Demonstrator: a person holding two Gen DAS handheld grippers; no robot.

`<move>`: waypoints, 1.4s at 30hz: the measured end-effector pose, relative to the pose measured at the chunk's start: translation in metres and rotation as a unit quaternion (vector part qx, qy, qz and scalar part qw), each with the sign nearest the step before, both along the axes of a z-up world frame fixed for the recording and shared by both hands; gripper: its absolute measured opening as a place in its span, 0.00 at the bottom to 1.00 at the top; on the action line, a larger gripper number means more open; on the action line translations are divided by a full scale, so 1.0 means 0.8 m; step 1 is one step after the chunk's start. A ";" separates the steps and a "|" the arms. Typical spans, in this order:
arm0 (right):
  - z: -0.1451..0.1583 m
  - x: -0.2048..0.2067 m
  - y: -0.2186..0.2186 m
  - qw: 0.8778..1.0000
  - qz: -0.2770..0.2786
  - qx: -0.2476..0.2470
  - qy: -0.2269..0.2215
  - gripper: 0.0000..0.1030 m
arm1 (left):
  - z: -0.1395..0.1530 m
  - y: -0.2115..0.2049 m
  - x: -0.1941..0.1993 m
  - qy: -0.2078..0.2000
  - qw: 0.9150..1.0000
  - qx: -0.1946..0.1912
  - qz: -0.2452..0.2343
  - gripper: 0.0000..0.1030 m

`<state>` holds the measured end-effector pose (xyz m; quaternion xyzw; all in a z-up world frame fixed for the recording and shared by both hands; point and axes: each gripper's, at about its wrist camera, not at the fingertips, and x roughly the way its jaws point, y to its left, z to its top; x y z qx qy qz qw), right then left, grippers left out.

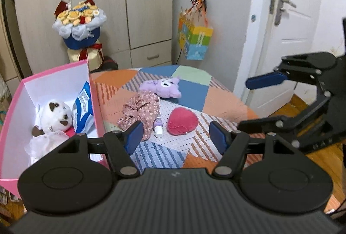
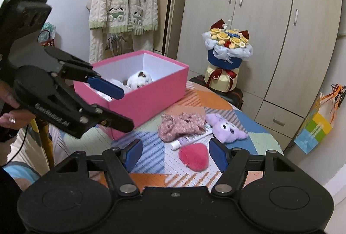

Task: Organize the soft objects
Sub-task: 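Withdraw the left tool from the box toward the scrunchie, then grasp the floral scrunchie with the left tool while the right tool grasps the pink fuzzy pouch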

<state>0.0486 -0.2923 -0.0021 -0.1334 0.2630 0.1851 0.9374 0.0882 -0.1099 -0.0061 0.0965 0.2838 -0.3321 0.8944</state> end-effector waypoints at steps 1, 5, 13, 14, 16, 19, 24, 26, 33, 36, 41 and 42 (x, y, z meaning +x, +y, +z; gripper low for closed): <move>-0.005 0.003 -0.006 1.000 0.001 0.004 0.000 0.71 | -0.003 -0.004 0.006 0.004 1.000 0.000 0.004 0.65; -0.031 0.015 -0.035 1.000 -0.001 0.028 0.007 0.71 | -0.016 -0.022 0.027 0.017 1.000 0.006 0.015 0.65; -0.078 0.044 -0.055 0.998 0.004 0.055 0.014 0.71 | -0.049 -0.054 0.079 0.034 0.997 -0.002 0.063 0.63; -0.083 0.046 -0.056 0.998 0.008 0.055 0.009 0.71 | -0.054 -0.057 0.088 0.038 0.997 -0.006 0.071 0.61; -0.095 0.057 -0.057 0.998 0.013 0.054 0.009 0.71 | -0.065 -0.062 0.104 0.037 0.995 -0.005 0.092 0.60; -0.109 0.080 -0.061 0.998 0.005 0.059 0.022 0.71 | -0.082 -0.072 0.123 0.015 0.991 0.007 0.131 0.60; -0.125 0.111 -0.050 0.999 0.008 0.036 0.036 0.71 | -0.105 -0.092 0.148 -0.016 0.982 0.065 0.179 0.60; -0.131 0.122 -0.041 0.998 0.014 0.028 0.046 0.71 | -0.109 -0.093 0.159 -0.002 0.981 0.060 0.184 0.60; -0.148 0.156 -0.022 0.998 0.009 0.016 0.053 0.71 | -0.123 -0.079 0.188 0.079 0.974 0.006 0.211 0.65; -0.153 0.166 -0.021 0.998 0.000 0.021 0.061 0.71 | -0.129 -0.076 0.192 0.096 0.971 -0.006 0.220 0.68; -0.157 0.169 -0.022 0.997 -0.014 0.044 0.062 0.71 | -0.136 -0.069 0.199 0.118 0.965 -0.037 0.232 0.65; -0.158 0.169 -0.022 0.997 -0.017 0.048 0.061 0.71 | -0.137 -0.069 0.197 0.115 0.966 -0.041 0.230 0.61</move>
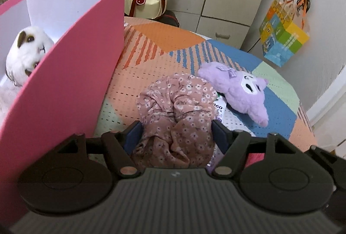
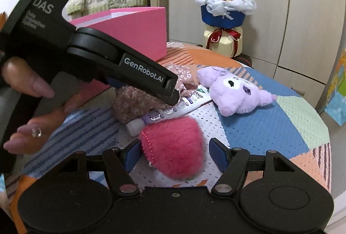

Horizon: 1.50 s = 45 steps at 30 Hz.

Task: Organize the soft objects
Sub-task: 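Grasp the floral scrunchie with the left tool while the right tool grasps the pink fuzzy pouch, then lift the scrunchie and pink pouch and carry both toward the pink box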

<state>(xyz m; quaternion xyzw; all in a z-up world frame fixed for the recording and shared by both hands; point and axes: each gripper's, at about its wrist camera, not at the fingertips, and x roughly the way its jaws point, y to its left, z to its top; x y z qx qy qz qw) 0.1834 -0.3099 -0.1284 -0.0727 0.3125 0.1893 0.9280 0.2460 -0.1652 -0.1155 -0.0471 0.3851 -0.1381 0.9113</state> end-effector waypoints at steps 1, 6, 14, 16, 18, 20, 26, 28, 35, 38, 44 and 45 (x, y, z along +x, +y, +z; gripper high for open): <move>0.000 -0.001 0.001 1.000 -0.003 0.001 -0.002 0.70 | 0.000 -0.001 -0.002 -0.004 1.000 -0.004 -0.003 0.52; -0.004 -0.008 0.005 1.000 -0.026 0.010 -0.011 0.51 | 0.003 -0.005 -0.014 -0.030 1.000 -0.002 -0.003 0.24; -0.006 -0.021 0.017 0.997 -0.075 -0.008 -0.025 0.50 | -0.001 -0.013 -0.028 -0.078 0.996 0.048 0.024 0.17; -0.005 -0.024 0.015 0.996 -0.088 -0.001 -0.024 0.50 | 0.001 -0.010 -0.030 -0.080 0.995 0.046 0.023 0.17; -0.005 -0.028 0.013 0.995 -0.097 0.005 -0.023 0.50 | 0.004 -0.008 -0.033 -0.084 0.995 0.045 0.021 0.17; -0.005 -0.033 0.011 0.995 -0.101 0.008 -0.024 0.50 | 0.007 -0.008 -0.039 -0.092 0.994 0.048 0.019 0.17; -0.005 -0.051 0.006 0.993 -0.116 0.013 -0.023 0.49 | 0.012 -0.003 -0.058 -0.098 0.994 0.045 0.009 0.15; -0.006 -0.056 0.006 0.992 -0.120 0.015 -0.023 0.49 | 0.015 0.001 -0.067 -0.101 0.994 0.040 0.006 0.15; -0.004 -0.074 0.005 0.990 -0.138 0.025 -0.022 0.49 | 0.027 0.014 -0.094 -0.105 0.994 0.029 -0.001 0.15; -0.002 -0.082 0.004 0.989 -0.144 0.033 -0.023 0.49 | 0.031 0.020 -0.106 -0.106 0.994 0.022 -0.005 0.15; 0.001 -0.099 0.008 0.987 -0.156 0.029 -0.025 0.49 | 0.036 0.029 -0.135 -0.106 0.994 0.013 -0.024 0.15; 0.001 -0.102 0.009 0.987 -0.158 0.028 -0.025 0.49 | 0.037 0.031 -0.141 -0.108 0.994 0.011 -0.028 0.15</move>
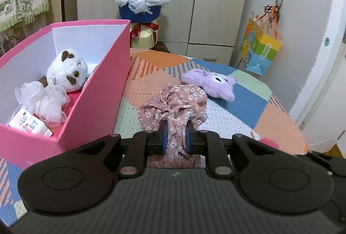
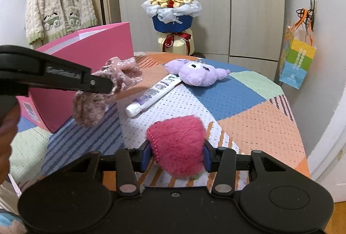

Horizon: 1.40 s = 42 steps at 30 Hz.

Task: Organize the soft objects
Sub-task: 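Lift the scrunchie and pink pouch and carry both toward the pink box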

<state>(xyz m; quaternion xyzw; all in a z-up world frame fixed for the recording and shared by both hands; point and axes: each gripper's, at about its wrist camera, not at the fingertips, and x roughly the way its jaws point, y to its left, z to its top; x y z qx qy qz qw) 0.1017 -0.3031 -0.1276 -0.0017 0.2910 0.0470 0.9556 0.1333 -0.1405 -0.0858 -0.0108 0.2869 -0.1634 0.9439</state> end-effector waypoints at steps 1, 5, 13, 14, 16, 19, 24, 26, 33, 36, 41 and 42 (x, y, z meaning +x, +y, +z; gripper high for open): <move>0.000 -0.003 0.001 1.000 -0.002 -0.001 0.000 0.49 | 0.001 0.002 -0.005 -0.002 1.000 -0.001 -0.004 0.15; -0.002 -0.015 0.002 1.000 -0.011 0.002 0.001 0.49 | 0.002 0.012 -0.025 -0.003 1.000 -0.011 -0.026 0.15; 0.004 -0.045 0.005 1.000 0.020 0.000 0.018 0.49 | 0.001 0.054 -0.064 0.047 0.994 -0.023 -0.098 0.15; 0.005 -0.049 0.005 0.999 0.027 0.005 0.022 0.49 | 0.001 0.059 -0.068 0.056 0.993 -0.022 -0.105 0.15; 0.009 -0.058 0.005 0.999 0.040 0.011 0.030 0.49 | 0.001 0.071 -0.078 0.069 0.991 -0.018 -0.116 0.15; 0.016 -0.068 0.010 0.998 0.055 0.008 0.038 0.49 | 0.004 0.091 -0.089 0.090 0.988 -0.013 -0.126 0.15; 0.033 -0.077 0.024 0.993 0.092 0.021 0.074 0.49 | 0.012 0.130 -0.092 0.142 0.981 -0.035 -0.125 0.15; 0.044 -0.079 0.032 0.990 0.111 0.029 0.088 0.49 | 0.017 0.147 -0.095 0.155 0.979 -0.049 -0.122 0.15; 0.092 -0.083 0.060 0.978 0.170 0.053 0.110 0.49 | 0.049 0.192 -0.114 0.165 0.978 -0.050 -0.119 0.15; 0.114 -0.087 0.074 0.975 0.196 0.050 0.093 0.50 | 0.066 0.207 -0.124 0.127 0.985 -0.039 -0.113 0.15; 0.135 -0.083 0.090 0.977 0.197 0.051 0.059 0.50 | 0.081 0.233 -0.121 0.097 0.988 -0.063 -0.100 0.15; 0.138 -0.080 0.094 0.977 0.198 0.051 0.056 0.50 | 0.085 0.236 -0.119 0.093 0.989 -0.063 -0.096 0.15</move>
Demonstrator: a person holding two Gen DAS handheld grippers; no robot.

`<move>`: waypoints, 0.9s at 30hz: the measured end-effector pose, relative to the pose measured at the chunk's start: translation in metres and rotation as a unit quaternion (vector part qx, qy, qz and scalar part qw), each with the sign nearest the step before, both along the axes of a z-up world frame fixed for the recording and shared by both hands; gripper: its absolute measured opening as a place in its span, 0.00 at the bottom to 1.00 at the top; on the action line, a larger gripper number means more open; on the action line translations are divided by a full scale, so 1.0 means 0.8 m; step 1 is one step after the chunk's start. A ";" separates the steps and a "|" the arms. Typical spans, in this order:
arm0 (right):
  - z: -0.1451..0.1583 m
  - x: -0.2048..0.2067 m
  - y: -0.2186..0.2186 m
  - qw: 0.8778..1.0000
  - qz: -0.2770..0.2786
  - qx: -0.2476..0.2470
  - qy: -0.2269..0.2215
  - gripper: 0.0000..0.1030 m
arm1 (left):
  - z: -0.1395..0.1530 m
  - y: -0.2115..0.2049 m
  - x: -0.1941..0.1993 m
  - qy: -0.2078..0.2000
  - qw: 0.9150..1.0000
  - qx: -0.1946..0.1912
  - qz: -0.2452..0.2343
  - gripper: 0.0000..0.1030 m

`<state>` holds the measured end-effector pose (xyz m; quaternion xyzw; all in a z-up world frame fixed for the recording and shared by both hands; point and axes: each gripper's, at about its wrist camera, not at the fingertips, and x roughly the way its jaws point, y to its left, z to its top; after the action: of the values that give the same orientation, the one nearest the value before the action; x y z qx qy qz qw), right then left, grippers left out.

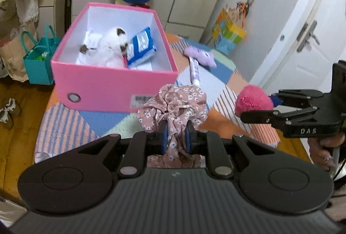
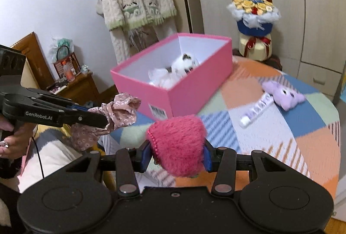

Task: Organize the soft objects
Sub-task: 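Lift the scrunchie and pink pouch and carry both toward the pink box, then release the scrunchie with the left tool while the right tool drops the pouch in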

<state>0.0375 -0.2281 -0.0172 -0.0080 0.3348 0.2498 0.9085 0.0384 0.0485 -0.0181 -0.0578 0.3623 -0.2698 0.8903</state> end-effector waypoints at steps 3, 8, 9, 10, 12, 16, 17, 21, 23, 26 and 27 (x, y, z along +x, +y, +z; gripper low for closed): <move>0.015 0.008 0.013 1.000 0.004 0.001 -0.015 0.50 | 0.013 0.010 0.007 -0.020 1.000 0.006 0.008 0.15; 0.039 0.029 0.035 0.999 0.021 -0.001 -0.044 0.50 | 0.036 0.022 0.026 -0.057 0.998 -0.005 0.020 0.15; 0.041 0.034 0.039 0.998 0.023 -0.003 -0.050 0.50 | 0.040 0.024 0.031 -0.065 0.998 -0.007 0.025 0.15; 0.045 0.040 0.045 0.998 0.025 -0.007 -0.057 0.50 | 0.044 0.026 0.037 -0.071 0.997 -0.008 0.031 0.15; 0.049 0.051 0.054 0.997 0.030 -0.012 -0.070 0.50 | 0.049 0.029 0.052 -0.083 0.996 -0.006 0.045 0.15; 0.054 0.086 0.073 0.995 0.042 -0.024 -0.088 0.50 | 0.058 0.034 0.087 -0.102 0.992 0.004 0.068 0.15; 0.053 0.095 0.078 0.994 0.044 -0.029 -0.093 0.50 | 0.058 0.033 0.099 -0.109 0.991 0.012 0.074 0.15; 0.045 0.141 0.096 0.992 0.049 -0.054 -0.098 0.50 | 0.055 0.027 0.143 -0.128 0.985 0.051 0.102 0.15; 0.037 0.171 0.103 0.994 0.056 -0.057 -0.080 0.50 | 0.051 0.023 0.168 -0.126 0.984 0.066 0.110 0.15; 0.023 0.206 0.112 0.994 0.069 -0.068 -0.053 0.50 | 0.044 0.019 0.208 -0.113 0.986 0.065 0.103 0.15; 0.018 0.217 0.117 0.993 0.077 -0.077 -0.046 0.50 | 0.043 0.020 0.219 -0.112 0.987 0.055 0.099 0.15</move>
<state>0.2109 -0.1345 -0.0030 -0.1154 0.3096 0.2920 0.8975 0.2135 0.0643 0.0165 -0.0138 0.2669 -0.1647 0.9494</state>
